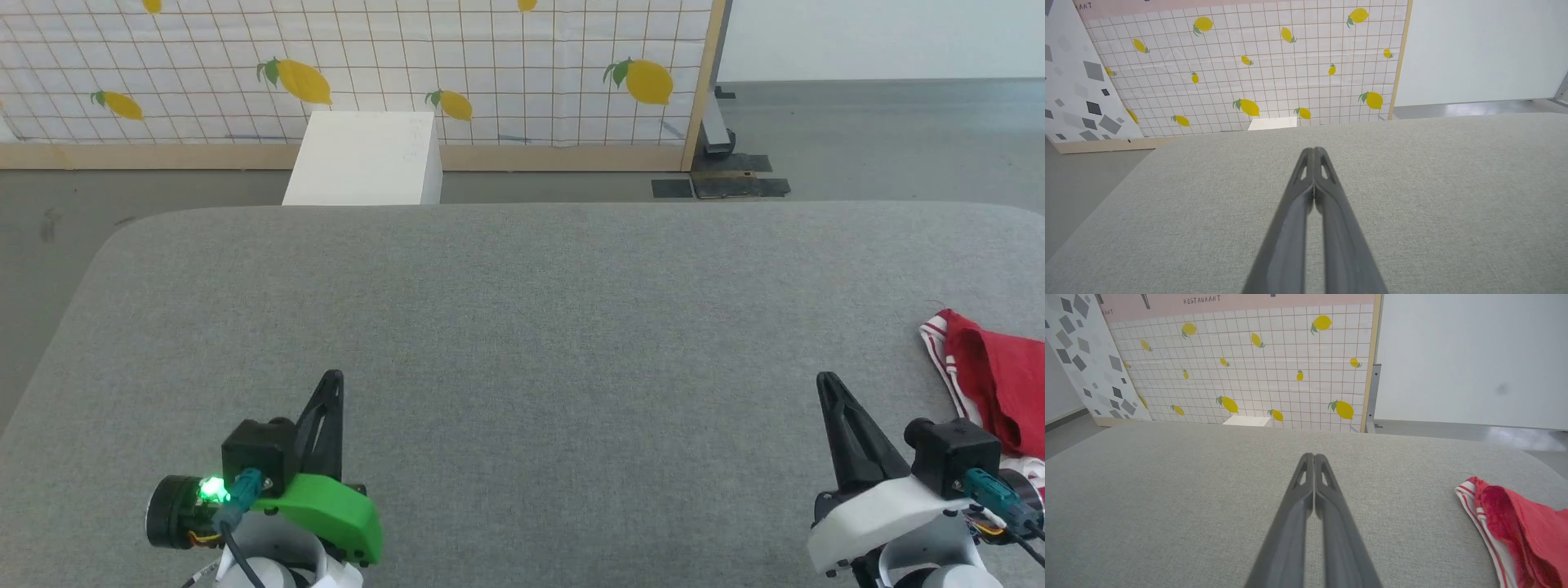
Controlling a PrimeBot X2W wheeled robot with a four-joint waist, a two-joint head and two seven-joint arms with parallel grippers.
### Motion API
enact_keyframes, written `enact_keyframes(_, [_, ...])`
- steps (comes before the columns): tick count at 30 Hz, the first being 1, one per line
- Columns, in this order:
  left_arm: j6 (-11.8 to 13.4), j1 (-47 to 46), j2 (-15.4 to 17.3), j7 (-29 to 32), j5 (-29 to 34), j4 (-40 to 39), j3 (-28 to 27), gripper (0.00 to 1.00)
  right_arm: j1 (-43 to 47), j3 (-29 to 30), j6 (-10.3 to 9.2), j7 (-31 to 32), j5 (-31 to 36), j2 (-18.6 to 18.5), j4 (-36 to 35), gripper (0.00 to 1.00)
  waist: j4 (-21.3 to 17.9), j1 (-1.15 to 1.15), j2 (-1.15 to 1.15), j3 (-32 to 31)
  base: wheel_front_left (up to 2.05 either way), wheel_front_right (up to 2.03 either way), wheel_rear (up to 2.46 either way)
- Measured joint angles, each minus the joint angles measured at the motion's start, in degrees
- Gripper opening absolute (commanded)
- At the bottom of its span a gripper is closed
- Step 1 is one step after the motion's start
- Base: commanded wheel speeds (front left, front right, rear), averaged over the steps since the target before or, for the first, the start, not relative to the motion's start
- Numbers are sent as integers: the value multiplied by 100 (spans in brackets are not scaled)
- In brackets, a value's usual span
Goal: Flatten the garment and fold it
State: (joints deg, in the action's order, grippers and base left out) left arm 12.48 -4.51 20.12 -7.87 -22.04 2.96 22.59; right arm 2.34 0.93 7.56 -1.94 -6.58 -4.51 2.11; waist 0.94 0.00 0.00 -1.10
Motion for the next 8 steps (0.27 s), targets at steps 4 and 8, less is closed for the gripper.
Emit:
enact_keyframes(4, [-76, 43, -77, 33, 180, -7, -125, 0, -2, -5, 1, 0, 15, 3, -5, 0, -5, 0, 0, 6, 0, 0, 0])
enact_keyframes(8, [-134, 48, -176, 74, 276, -14, -226, 0, -3, -12, 0, 2, 58, 12, -15, 0, -10, 0, 0, 11, 0, 0, 0])
